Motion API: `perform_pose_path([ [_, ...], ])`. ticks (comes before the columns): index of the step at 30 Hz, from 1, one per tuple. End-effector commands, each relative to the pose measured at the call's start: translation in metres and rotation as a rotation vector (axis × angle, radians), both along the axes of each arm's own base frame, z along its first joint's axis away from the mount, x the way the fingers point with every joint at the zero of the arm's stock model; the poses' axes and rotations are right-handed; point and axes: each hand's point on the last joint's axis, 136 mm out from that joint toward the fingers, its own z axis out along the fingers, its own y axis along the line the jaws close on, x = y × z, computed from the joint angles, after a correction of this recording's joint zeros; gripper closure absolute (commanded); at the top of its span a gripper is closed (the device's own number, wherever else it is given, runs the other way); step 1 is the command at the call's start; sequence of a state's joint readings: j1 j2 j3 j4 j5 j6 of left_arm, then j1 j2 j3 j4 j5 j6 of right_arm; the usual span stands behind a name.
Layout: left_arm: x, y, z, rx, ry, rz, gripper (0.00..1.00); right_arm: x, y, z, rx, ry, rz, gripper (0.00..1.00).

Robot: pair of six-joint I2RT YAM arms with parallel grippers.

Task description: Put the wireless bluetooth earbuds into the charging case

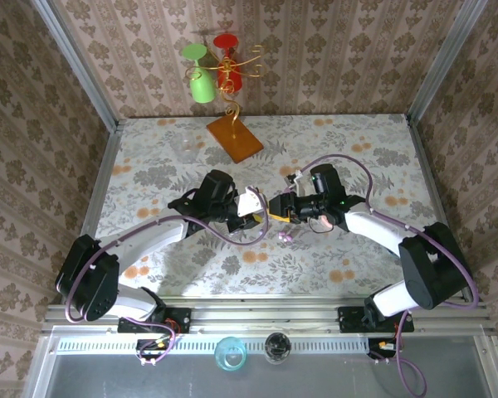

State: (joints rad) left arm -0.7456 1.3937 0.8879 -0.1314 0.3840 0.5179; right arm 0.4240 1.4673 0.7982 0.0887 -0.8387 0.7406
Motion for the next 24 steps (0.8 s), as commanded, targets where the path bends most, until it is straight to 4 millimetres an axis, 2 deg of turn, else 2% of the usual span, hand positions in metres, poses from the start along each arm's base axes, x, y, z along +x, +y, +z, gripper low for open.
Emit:
perform_pose_path([
  [1,-0.009,-0.008,0.013,-0.045,-0.028,-0.073,0.67,0.003,0.006,0.006,0.023,-0.015,0.018,0.52],
  [7,-0.015,-0.006,0.009,-0.036,-0.01,-0.095,0.66,0.005,0.007,0.0,0.018,-0.008,0.019,0.56],
  [11,-0.016,-0.004,0.006,-0.02,-0.008,-0.098,0.66,0.006,0.007,0.002,0.018,-0.011,0.019,0.65],
  [14,-0.017,0.0,0.001,-0.005,-0.019,-0.104,0.64,0.007,0.007,0.006,0.02,-0.021,0.018,0.79],
  [16,-0.016,0.002,0.0,-0.009,-0.029,-0.098,0.59,0.006,0.007,0.009,0.026,-0.02,0.018,0.83],
  [19,-0.012,0.004,0.006,-0.061,-0.042,-0.081,0.5,0.005,0.007,0.017,0.042,-0.031,0.022,0.83],
  [21,-0.008,0.007,0.017,-0.136,-0.035,-0.06,0.46,0.006,0.008,0.029,0.089,-0.04,0.018,0.85],
  [24,-0.008,0.015,0.04,-0.294,-0.023,-0.044,0.32,0.008,0.009,0.059,0.205,-0.055,0.013,0.87],
])
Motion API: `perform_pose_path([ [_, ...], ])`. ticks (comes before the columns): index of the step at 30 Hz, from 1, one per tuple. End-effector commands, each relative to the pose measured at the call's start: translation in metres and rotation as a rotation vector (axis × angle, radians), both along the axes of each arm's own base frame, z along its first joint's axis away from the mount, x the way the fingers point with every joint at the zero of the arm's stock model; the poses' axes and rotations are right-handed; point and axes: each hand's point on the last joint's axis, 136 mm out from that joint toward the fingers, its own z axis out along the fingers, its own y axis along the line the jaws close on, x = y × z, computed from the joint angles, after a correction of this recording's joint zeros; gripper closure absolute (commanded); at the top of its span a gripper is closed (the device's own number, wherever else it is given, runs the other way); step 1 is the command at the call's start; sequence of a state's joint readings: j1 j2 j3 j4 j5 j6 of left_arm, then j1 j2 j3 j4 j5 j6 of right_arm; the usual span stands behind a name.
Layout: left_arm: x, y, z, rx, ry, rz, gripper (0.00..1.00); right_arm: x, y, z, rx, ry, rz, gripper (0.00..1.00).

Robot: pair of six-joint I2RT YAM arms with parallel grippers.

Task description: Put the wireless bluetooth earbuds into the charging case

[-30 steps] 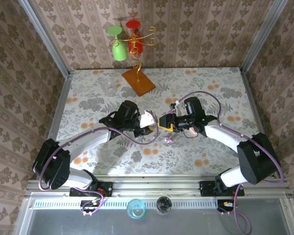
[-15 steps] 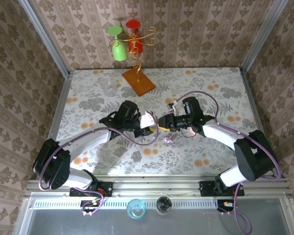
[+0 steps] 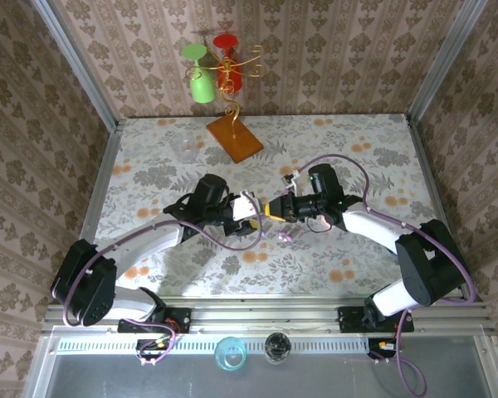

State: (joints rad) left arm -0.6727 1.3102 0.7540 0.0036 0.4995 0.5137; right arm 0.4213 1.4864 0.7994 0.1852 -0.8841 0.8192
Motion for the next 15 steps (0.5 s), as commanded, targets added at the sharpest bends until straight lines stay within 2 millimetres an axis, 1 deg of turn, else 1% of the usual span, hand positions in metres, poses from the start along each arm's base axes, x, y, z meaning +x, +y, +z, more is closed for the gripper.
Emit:
perform_pose_path([
  [1,-0.005,0.0,0.044,-0.233,-0.008,-0.035,0.28,0.003,0.002,0.055,0.163,-0.067,0.005,0.88],
  [3,-0.009,0.006,0.061,-0.323,-0.02,-0.038,0.2,0.002,0.003,0.072,0.218,-0.072,0.006,0.89],
  [4,-0.01,0.008,0.068,-0.355,-0.032,-0.036,0.17,0.001,0.004,0.08,0.246,-0.077,0.009,0.9],
  [7,-0.013,0.015,0.09,-0.469,-0.087,-0.03,0.13,0.002,0.005,0.105,0.342,-0.08,0.013,0.93],
  [9,-0.014,0.022,0.105,-0.554,-0.115,-0.032,0.09,0.002,0.007,0.123,0.414,-0.09,0.019,0.94],
  [12,-0.014,0.03,0.124,-0.648,-0.134,-0.046,0.07,0.001,0.009,0.138,0.492,-0.075,0.028,0.94],
  [15,-0.013,0.035,0.138,-0.714,-0.143,-0.062,0.07,0.0,0.012,0.143,0.55,-0.058,0.027,0.95],
])
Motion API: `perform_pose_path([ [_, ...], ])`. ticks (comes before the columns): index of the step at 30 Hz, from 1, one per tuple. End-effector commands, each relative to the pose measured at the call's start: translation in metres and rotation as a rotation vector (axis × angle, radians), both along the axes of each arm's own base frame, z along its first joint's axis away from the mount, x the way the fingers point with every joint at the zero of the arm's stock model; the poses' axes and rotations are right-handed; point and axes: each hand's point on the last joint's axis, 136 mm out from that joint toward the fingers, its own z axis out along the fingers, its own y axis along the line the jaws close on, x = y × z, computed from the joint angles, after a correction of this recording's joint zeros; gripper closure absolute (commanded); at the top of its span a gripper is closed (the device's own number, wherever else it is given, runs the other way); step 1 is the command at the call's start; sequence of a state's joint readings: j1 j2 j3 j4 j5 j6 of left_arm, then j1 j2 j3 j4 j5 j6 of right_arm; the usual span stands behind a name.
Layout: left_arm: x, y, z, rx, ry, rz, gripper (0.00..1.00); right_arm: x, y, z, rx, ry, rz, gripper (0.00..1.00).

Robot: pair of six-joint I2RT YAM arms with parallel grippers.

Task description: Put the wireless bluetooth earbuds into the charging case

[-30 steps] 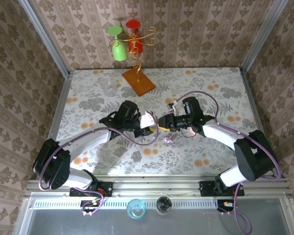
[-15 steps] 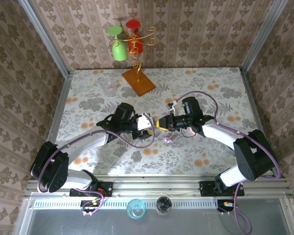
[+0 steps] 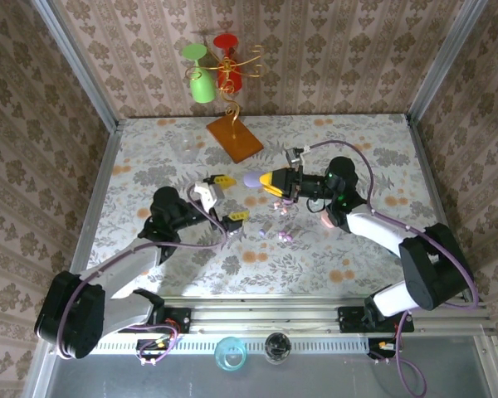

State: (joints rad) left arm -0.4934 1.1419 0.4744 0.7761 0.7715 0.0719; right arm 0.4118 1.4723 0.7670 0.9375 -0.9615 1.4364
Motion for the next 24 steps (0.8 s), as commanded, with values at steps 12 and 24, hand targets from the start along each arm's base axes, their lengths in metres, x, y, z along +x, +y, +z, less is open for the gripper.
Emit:
perform_pose_path([
  [12,-0.013,-0.007,0.045,-0.176,-0.133,-0.194,0.15,-0.02,0.026,0.022,0.155,0.069,0.122,1.0],
  [24,-0.018,-0.011,0.047,-0.177,-0.15,-0.213,0.4,-0.019,0.029,0.02,0.15,0.092,0.139,1.0],
])
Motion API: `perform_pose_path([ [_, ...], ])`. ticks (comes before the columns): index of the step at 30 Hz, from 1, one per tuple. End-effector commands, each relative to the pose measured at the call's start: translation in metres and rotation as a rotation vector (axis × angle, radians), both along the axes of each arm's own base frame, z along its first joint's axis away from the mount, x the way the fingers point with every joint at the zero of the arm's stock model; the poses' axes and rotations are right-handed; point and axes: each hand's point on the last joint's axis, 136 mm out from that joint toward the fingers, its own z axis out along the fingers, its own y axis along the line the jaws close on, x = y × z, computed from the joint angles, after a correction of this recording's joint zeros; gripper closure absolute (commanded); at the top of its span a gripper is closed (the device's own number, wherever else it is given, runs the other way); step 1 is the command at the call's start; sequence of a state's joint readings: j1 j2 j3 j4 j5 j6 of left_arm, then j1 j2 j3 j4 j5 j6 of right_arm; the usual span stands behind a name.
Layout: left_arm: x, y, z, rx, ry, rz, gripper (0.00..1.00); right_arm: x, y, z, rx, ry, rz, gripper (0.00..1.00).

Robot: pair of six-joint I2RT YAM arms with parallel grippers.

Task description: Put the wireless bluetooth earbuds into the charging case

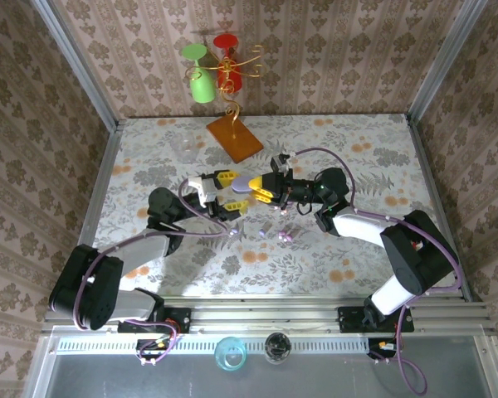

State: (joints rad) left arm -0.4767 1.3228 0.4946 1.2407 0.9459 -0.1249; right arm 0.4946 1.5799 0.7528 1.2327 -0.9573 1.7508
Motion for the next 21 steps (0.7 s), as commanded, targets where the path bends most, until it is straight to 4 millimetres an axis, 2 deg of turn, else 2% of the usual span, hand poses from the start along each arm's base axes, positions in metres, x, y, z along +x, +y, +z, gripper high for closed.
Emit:
perform_pose_path([
  [1,-0.0072,-0.0008,0.0149,-0.023,-0.059,-0.033,0.4,-0.0006,0.0021,0.0167,0.035,-0.061,0.013,1.0],
  [21,0.0018,-0.0038,0.0159,-0.036,0.012,-0.026,0.48,-0.0031,0.0016,0.0183,0.032,-0.104,0.005,1.0],
])
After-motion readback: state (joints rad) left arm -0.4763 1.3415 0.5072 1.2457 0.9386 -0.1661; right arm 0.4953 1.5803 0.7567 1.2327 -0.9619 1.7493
